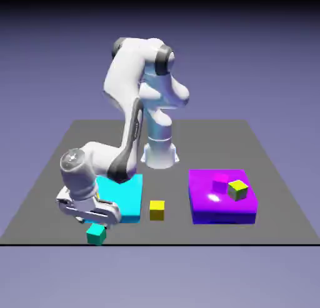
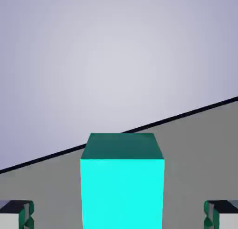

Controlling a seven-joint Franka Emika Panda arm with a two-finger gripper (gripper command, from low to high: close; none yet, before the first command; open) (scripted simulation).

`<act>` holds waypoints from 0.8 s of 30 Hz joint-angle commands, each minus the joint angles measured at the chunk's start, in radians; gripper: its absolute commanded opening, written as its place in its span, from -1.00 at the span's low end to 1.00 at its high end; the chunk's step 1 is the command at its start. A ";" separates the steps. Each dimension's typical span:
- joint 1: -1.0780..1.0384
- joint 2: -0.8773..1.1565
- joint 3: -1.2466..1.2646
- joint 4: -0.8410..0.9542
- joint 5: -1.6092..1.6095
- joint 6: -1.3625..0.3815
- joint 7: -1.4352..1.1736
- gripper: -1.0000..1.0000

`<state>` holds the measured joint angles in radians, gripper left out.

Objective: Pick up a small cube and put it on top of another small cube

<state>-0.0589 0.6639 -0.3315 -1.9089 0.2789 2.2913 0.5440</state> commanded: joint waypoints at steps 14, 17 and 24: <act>-0.108 -0.134 0.180 -0.016 -0.188 -0.064 0.083 -1.00; 0.000 -0.232 0.286 -0.070 -0.247 -0.101 0.010 -1.00; 0.254 -0.459 0.535 -0.194 -0.384 -0.188 -0.159 -1.00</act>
<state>0.1940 0.2045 0.2031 -2.1027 -0.1016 2.1033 0.3834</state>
